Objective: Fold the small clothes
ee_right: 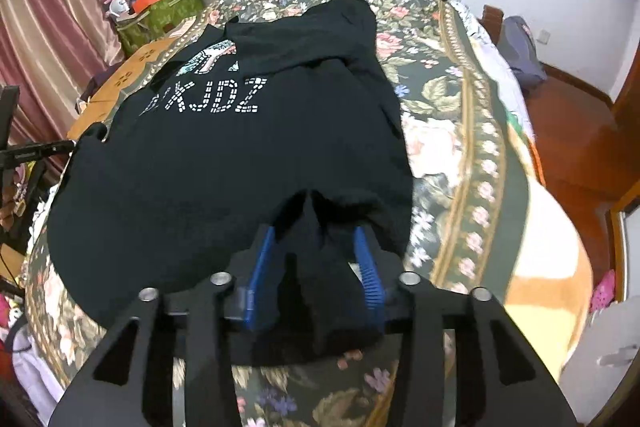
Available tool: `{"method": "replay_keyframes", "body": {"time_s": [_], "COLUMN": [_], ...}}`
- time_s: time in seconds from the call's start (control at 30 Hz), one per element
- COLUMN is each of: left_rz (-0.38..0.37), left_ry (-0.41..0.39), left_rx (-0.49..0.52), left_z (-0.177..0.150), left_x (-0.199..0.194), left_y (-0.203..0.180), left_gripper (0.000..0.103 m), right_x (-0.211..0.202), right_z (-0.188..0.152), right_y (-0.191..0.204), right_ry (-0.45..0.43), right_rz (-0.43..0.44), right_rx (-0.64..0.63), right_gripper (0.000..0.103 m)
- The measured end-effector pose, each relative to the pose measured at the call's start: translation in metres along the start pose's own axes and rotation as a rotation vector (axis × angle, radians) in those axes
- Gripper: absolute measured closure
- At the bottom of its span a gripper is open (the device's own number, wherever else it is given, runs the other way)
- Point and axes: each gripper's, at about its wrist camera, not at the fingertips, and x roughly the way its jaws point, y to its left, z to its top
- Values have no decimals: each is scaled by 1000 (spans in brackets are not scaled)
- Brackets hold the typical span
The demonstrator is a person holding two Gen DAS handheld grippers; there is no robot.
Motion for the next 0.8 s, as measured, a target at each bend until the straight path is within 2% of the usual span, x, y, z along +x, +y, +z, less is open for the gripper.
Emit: {"method": "replay_keyframes", "body": {"time_s": [0.13, 0.4, 0.5, 0.53, 0.63, 0.73, 0.77, 0.8], "left_rz": [-22, -40, -51, -63, -127, -137, -135, -133], "left_ry": [10, 102, 95, 97, 114, 109, 107, 104], "left_rx": [-1, -7, -28, -32, -46, -40, -36, -32], "left_z": [-19, -57, -61, -61, -60, -61, -61, -62], "left_x": [-10, 7, 10, 12, 15, 14, 13, 12], "left_y": [5, 1, 1, 1, 2, -1, -3, -4], "left_gripper": [51, 50, 50, 50, 66, 73, 77, 80], "right_x": [-7, 13, 22, 24, 30, 34, 36, 36], "right_z": [-14, -46, -50, -50, -47, -43, -43, -42], "right_y": [-4, -14, -18, -20, -24, -25, -25, -24], "right_ry": [0, 106, 117, 118, 99, 84, 82, 84], "right_rz": [5, 10, 11, 13, 25, 42, 52, 58], "right_rx": [11, 77, 96, 106, 130, 161, 167, 165], "right_gripper": [52, 51, 51, 51, 51, 51, 56, 68]}}
